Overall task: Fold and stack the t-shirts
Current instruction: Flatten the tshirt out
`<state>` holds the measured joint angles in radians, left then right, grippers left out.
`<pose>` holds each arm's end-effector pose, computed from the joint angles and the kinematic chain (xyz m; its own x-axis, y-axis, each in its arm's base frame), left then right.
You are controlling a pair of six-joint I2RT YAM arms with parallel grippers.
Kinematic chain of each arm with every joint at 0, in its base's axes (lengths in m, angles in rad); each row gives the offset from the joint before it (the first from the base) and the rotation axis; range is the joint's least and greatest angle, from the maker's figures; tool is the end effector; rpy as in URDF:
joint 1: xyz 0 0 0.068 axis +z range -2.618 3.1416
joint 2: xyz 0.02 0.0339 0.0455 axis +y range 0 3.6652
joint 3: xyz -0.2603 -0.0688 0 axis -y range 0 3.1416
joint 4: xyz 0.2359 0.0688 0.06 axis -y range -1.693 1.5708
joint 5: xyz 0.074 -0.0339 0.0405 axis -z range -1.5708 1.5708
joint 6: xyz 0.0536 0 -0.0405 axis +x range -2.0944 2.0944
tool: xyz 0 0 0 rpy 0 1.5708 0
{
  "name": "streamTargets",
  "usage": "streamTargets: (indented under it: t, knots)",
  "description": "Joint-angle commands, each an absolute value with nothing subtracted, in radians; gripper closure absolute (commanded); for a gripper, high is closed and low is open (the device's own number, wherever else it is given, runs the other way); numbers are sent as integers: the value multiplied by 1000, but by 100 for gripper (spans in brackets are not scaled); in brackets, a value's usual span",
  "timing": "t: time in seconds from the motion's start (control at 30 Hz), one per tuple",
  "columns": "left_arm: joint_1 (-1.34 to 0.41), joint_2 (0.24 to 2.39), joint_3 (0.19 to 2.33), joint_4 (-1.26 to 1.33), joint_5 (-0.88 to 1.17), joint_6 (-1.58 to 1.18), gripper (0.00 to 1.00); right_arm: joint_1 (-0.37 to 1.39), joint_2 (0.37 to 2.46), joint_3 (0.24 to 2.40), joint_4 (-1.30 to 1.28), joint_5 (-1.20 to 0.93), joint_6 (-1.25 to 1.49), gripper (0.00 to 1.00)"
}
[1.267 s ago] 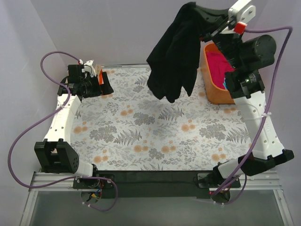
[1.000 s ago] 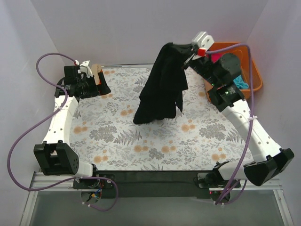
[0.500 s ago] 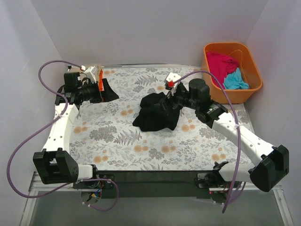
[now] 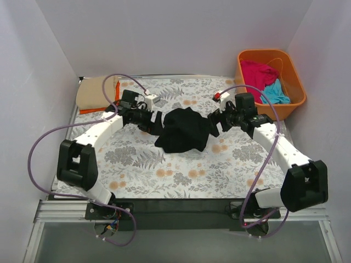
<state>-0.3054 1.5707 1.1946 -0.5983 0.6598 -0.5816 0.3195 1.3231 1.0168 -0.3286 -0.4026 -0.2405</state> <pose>0.3018 -0.1296 0.2467 -0.9702 -0.1492 -0.1907 0.0394 0.6798 -0.7323 0.2768 0.1137 0.2788 -0.4067 -0.3654 -0.8373 -0.7057 0.7077 0.0339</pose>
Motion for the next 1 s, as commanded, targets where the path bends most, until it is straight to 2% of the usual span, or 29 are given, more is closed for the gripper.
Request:
streamTargets:
  t: [0.0, 0.2, 0.27, 0.33, 0.4, 0.43, 0.47, 0.57, 0.63, 0.8, 0.9, 0.97]
  knots:
    - [-386, 1614, 1168, -577, 565, -503, 29, 310, 1382, 1039, -377, -521, -213, 20]
    - [-466, 1699, 1141, -462, 479, -551, 33, 308, 1555, 1063, -347, -572, -130, 22]
    - [-483, 1752, 1157, -448, 454, -578, 40, 310, 1623, 1092, -330, -590, -110, 22]
    - [-500, 1788, 1175, -439, 446, -591, 43, 310, 1679, 1130, -328, -610, -103, 22]
    - [-511, 1799, 1173, -416, 443, -610, 48, 310, 1713, 1150, -327, -620, -97, 26]
    - [-521, 1802, 1175, -411, 448, -614, 52, 310, 1742, 1166, -327, -636, -91, 30]
    - [-523, 1802, 1184, -407, 443, -618, 57, 310, 1755, 1176, -327, -643, -91, 46]
    - [-523, 1790, 1204, -408, 427, -641, 79, 308, 1766, 1215, -336, -661, -98, 66]
    - [-522, 1738, 1223, -422, 425, -652, 100, 299, 1735, 1229, -339, -670, -101, 97]
    - [-453, 1623, 1319, -425, 397, -679, 100, 246, 1655, 1336, -342, -684, -98, 99]
    - [-343, 1650, 1432, -428, 431, -715, 100, 207, 1649, 1473, -344, -686, -107, 99]
    - [-293, 1718, 1596, -486, 478, -710, 100, 177, 1651, 1554, -345, -681, -117, 99]
